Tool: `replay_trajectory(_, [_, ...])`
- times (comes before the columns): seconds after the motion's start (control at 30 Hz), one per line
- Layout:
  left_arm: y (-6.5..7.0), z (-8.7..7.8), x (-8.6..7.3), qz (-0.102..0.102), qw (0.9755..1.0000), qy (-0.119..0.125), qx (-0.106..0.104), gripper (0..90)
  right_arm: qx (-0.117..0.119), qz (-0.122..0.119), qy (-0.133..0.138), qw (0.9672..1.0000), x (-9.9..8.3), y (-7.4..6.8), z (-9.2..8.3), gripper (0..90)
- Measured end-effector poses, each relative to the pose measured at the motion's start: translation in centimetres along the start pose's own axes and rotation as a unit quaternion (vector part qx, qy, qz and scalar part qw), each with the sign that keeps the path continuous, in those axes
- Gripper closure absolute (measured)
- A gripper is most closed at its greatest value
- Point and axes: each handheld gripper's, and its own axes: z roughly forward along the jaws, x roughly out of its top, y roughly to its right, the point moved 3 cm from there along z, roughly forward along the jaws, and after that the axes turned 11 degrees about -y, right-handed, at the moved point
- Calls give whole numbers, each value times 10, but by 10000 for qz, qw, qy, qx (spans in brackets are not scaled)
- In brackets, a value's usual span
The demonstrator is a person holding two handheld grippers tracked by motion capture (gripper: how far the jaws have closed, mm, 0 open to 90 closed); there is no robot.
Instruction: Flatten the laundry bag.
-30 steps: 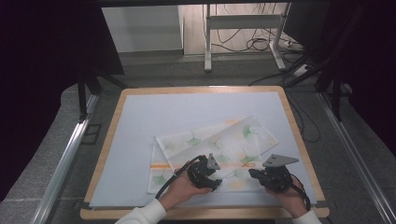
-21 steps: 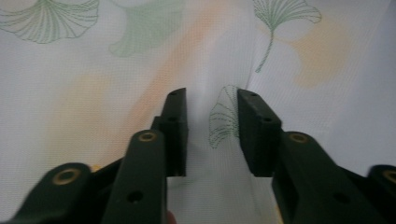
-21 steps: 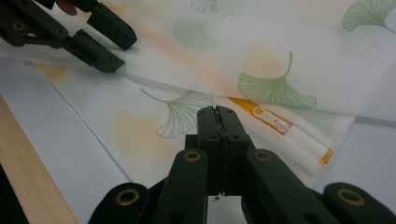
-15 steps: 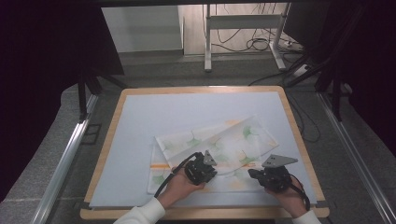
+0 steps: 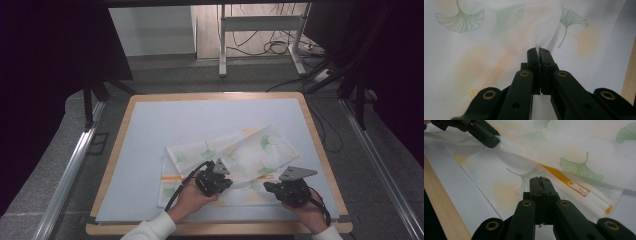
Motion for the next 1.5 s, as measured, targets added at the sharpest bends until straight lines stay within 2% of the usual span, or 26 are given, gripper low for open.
replay_trajectory(0.23, [-5,-10,0,-52,9997,191,109,894,102,-53,-121,9999,2,-5,8,885])
replay_trajectory(0.33, [-6,-14,1,12,9992,262,294,895,109,-99,-204,9997,2,-7,12,885])
replay_trajectory(0.43, [-7,-18,1,42,9988,321,364,895,116,-105,-247,9996,1,-8,14,885])
replay_trajectory(0.7, [-15,-25,0,-67,9982,473,357,897,135,-117,-286,9994,0,-6,17,885])
replay_trajectory(1.0, [-28,-31,-3,-220,9981,501,291,898,144,-79,-314,9994,-1,-5,18,883])
replay_trajectory(1.37, [-46,-38,-5,-394,9968,557,412,898,178,-116,-362,9991,-2,-5,20,881])
replay_trajectory(1.5, [-53,-43,-2,-437,9961,618,451,899,181,-126,-356,9991,-2,-4,20,880])
